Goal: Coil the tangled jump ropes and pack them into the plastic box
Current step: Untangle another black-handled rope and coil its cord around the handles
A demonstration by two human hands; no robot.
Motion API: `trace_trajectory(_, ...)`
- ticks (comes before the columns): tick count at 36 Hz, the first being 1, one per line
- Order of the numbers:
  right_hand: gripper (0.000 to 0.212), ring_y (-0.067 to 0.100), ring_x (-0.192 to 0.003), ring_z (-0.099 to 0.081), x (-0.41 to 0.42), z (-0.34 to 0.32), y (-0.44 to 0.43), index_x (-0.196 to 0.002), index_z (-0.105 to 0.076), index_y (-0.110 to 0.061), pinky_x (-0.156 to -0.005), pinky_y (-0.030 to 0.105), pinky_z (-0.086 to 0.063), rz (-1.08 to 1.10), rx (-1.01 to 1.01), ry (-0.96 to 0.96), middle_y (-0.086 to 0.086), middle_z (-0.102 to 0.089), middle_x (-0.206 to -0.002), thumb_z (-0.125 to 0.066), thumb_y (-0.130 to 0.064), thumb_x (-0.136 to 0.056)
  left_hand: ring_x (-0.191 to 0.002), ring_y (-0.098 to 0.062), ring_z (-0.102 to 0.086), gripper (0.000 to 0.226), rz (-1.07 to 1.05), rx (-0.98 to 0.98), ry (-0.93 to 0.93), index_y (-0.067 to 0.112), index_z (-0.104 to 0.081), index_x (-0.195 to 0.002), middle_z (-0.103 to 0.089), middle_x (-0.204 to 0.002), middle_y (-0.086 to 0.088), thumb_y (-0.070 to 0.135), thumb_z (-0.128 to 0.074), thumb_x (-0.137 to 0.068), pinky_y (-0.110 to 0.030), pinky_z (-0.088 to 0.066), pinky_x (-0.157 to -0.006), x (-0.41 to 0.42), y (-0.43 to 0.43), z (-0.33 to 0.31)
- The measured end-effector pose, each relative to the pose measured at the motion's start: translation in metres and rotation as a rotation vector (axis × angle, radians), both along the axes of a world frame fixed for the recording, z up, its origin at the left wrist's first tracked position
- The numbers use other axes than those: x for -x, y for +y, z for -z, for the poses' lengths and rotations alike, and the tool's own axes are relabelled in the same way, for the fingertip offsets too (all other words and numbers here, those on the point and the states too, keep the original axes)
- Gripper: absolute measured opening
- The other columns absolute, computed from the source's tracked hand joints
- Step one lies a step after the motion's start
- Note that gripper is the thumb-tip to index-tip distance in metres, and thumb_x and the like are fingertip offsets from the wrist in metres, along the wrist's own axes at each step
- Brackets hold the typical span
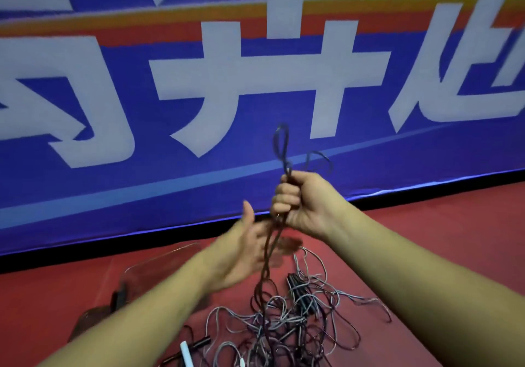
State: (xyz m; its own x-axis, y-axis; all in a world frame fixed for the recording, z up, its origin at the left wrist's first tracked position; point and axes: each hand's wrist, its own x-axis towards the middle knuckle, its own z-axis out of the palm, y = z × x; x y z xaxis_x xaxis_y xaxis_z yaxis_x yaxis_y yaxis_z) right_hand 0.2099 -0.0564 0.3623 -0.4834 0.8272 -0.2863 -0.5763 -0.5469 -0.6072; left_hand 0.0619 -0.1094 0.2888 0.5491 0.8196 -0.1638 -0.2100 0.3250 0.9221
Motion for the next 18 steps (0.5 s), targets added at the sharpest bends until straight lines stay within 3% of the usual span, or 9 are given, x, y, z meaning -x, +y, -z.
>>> trace_trajectory(3, 0.032, 0.008, -0.028, -0.019, -0.006, -0.004, 0.016, -0.067, -0.035, -0.017, -0.037, 0.016, -0.018, 0.144, 0.127, -0.01, -0.006, -0.021, -0.041, -0.026, -0.01, -0.096, -0.107, -0.028, -0.064, 0.061, 0.171, -0.15, 0.219, 0.011, -0.061, -0.121, -0.072, -0.106, -0.017, 0.06, -0.066, -0.084, -0.041, -0.045, -0.103, -0.008, -0.019, 0.021)
trace_trajectory(5, 0.033, 0.009, -0.027, -0.017, -0.011, -0.001, 0.024, -0.065, -0.032, -0.017, -0.038, 0.014, -0.016, 0.224, 0.173, -0.017, -0.006, -0.02, -0.04, -0.022, -0.008, -0.096, -0.101, -0.021, -0.065, 0.019, 0.265, -0.232, 0.439, 0.016, -0.063, -0.104, -0.072, -0.095, -0.007, 0.033, -0.059, -0.098, -0.039, -0.046, -0.103, -0.011, -0.022, 0.025)
trace_trajectory(6, 0.034, 0.009, -0.027, -0.017, -0.015, 0.003, 0.029, -0.065, -0.032, -0.017, -0.038, 0.014, -0.016, 0.267, 0.179, -0.022, -0.005, -0.02, -0.039, -0.021, -0.008, -0.096, -0.097, -0.018, -0.065, 0.011, 0.326, -0.248, 0.55, 0.018, -0.062, -0.096, -0.072, -0.091, -0.003, 0.025, -0.055, -0.102, -0.035, -0.049, -0.101, -0.011, -0.021, 0.029)
trace_trajectory(9, 0.033, 0.011, -0.031, -0.022, -0.028, 0.028, 0.043, -0.068, -0.035, -0.015, -0.04, 0.018, -0.019, 0.421, 0.143, -0.141, -0.003, -0.026, -0.043, -0.022, -0.015, -0.099, -0.082, -0.024, -0.068, 0.018, 0.357, -0.274, 0.77, 0.019, -0.054, -0.086, -0.067, -0.071, 0.006, 0.021, -0.049, -0.103, -0.045, -0.052, -0.096, 0.003, -0.017, 0.044)
trace_trajectory(12, 0.039, 0.018, -0.052, -0.045, -0.049, 0.074, 0.046, -0.084, -0.043, -0.007, -0.053, 0.022, -0.037, 0.481, 0.198, -0.291, 0.009, -0.042, -0.065, -0.023, -0.034, -0.104, -0.046, -0.013, -0.048, 0.018, 0.038, -0.15, 0.595, 0.014, -0.045, -0.087, -0.044, -0.054, 0.006, 0.015, -0.046, -0.105, -0.035, -0.051, -0.06, 0.009, -0.012, 0.049)
trace_trajectory(13, 0.041, 0.021, -0.067, -0.056, -0.056, 0.09, 0.044, -0.097, -0.046, -0.004, -0.065, 0.028, -0.047, 0.44, 0.233, -0.359, 0.012, -0.053, -0.082, -0.025, -0.039, -0.104, -0.043, -0.01, -0.036, 0.017, -0.082, -0.123, 0.523, 0.014, -0.043, -0.088, -0.038, -0.053, 0.005, 0.015, -0.045, -0.105, -0.027, -0.043, -0.051, 0.008, -0.01, 0.045)
trace_trajectory(15, 0.046, 0.03, -0.094, -0.063, -0.069, 0.107, 0.037, -0.122, -0.042, -0.005, -0.084, 0.043, -0.049, 0.266, 0.267, -0.585, 0.012, -0.057, -0.119, -0.028, -0.045, -0.103, -0.043, -0.007, -0.023, 0.018, -0.223, -0.118, 0.455, 0.015, -0.037, -0.089, -0.033, -0.055, 0.003, 0.017, -0.041, -0.106, -0.019, -0.029, -0.043, 0.005, -0.003, 0.032)
trace_trajectory(16, 0.053, 0.034, -0.092, -0.064, -0.072, 0.109, 0.033, -0.126, -0.04, -0.004, -0.081, 0.045, -0.051, 0.147, 0.234, -0.753, 0.015, -0.055, -0.123, -0.027, -0.05, -0.103, -0.043, -0.006, -0.021, 0.018, -0.246, -0.124, 0.451, 0.016, -0.036, -0.09, -0.032, -0.054, 0.003, 0.017, -0.04, -0.107, -0.018, -0.025, -0.041, 0.004, -0.001, 0.024)
trace_trajectory(18, 0.068, 0.036, -0.081, -0.062, -0.072, 0.102, 0.028, -0.12, -0.045, 0.0, -0.074, 0.042, -0.051, -0.007, 0.079, -1.09, 0.026, -0.059, -0.109, -0.026, -0.061, -0.099, -0.042, -0.006, -0.022, 0.017, -0.233, -0.186, 0.534, 0.016, -0.039, -0.09, -0.035, -0.054, 0.005, 0.018, -0.041, -0.106, -0.018, -0.024, -0.042, 0.003, 0.004, 0.018)
